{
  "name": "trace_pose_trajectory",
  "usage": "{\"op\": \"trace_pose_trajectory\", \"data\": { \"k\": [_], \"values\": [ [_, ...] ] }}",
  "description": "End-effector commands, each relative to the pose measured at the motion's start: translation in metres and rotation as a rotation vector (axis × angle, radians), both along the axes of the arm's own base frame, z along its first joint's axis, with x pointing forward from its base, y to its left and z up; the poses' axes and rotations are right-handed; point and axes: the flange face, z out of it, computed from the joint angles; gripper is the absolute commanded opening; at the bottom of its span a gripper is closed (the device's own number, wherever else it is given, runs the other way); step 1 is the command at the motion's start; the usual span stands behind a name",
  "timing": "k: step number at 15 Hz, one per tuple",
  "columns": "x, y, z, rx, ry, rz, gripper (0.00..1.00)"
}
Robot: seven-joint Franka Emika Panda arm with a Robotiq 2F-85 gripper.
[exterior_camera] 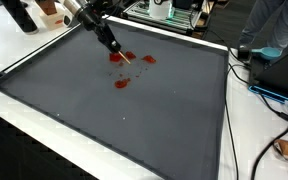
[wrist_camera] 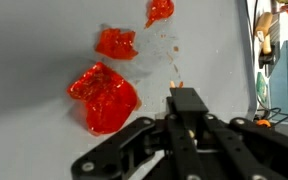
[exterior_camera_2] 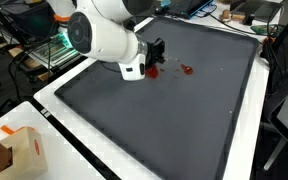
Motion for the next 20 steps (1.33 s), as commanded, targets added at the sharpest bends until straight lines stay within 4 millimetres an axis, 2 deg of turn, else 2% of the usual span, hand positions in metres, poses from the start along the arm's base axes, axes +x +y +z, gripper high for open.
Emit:
{"op": "trace_pose_trajectory", "data": {
  "k": [1, 7, 11, 14, 20],
  "values": [
    [0.000, -0.001, 0.017, 0.016, 0.008, -0.014, 0.03],
    [0.007, 0.007, 0.065, -0.088, 0.020, -0.084, 0.03],
    [0.017, 0.021, 0.101, -0.280, 0.032, -0.152, 0.03],
    [0.023, 0.040, 0.115, -0.442, 0.052, -0.172, 0.03],
    [0.025, 0.073, 0.126, -0.779, 0.157, -0.151, 0.03]
  ]
}}
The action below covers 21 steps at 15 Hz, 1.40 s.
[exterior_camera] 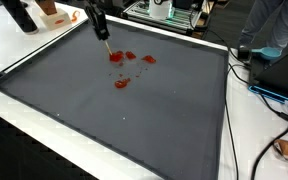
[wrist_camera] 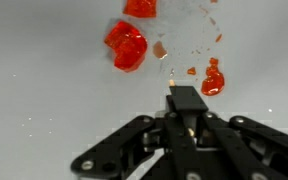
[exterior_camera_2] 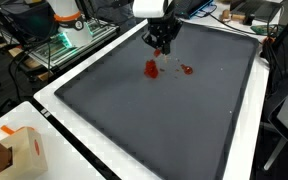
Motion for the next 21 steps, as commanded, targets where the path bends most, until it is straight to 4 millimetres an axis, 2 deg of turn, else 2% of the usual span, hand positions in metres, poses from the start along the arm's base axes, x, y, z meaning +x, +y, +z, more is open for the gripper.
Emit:
{"op": "trace_pose_trajectory", "data": {
  "k": [1, 5, 11, 15, 21],
  "values": [
    [-0.010, 0.013, 0.004, -0.190, 0.079, -0.018, 0.03],
    [-0.015, 0.029, 0.005, -0.402, 0.173, -0.024, 0.03],
    [-0.020, 0.046, -0.002, -0.542, 0.284, -0.021, 0.03],
    [-0.018, 0.054, -0.014, -0.611, 0.301, -0.046, 0.03],
    [-0.012, 0.065, -0.043, -0.751, 0.336, -0.096, 0.03]
  ]
}}
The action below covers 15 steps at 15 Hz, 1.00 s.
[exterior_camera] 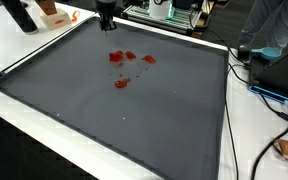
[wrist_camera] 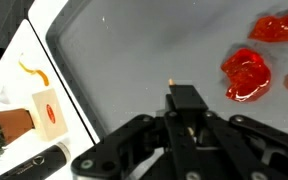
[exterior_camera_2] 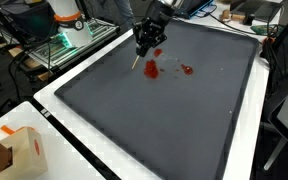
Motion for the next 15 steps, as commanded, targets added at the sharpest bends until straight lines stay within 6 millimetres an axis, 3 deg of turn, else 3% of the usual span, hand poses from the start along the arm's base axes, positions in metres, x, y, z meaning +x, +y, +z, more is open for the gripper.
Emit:
{"op": "trace_pose_trajectory", "data": {
  "k": [1, 6, 15],
  "values": [
    [0.008, 0.007, -0.018, -0.120, 0.019, -0.024, 0.03],
    [0.016, 0.008, -0.040, -0.270, 0.045, -0.051, 0.03],
    [0.029, 0.006, -0.070, -0.346, 0.103, -0.061, 0.03]
  ]
}}
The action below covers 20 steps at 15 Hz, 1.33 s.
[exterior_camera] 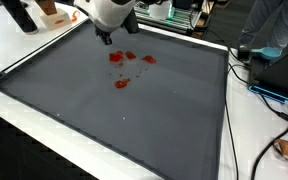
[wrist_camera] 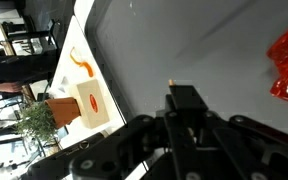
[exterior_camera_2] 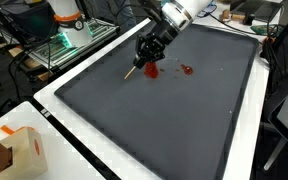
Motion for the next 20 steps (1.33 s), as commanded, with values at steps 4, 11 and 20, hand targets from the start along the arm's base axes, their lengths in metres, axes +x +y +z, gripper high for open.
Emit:
{"op": "trace_pose_trajectory", "data": {
  "k": [4, 11, 20],
  "values": [
    [0.009, 0.004, -0.019, -0.028, 0.023, 0.009, 0.03],
    [0.011, 0.014, -0.032, -0.019, 0.039, 0.040, 0.03],
    [0.013, 0.018, -0.027, 0.073, 0.123, 0.123, 0.03]
  ]
}}
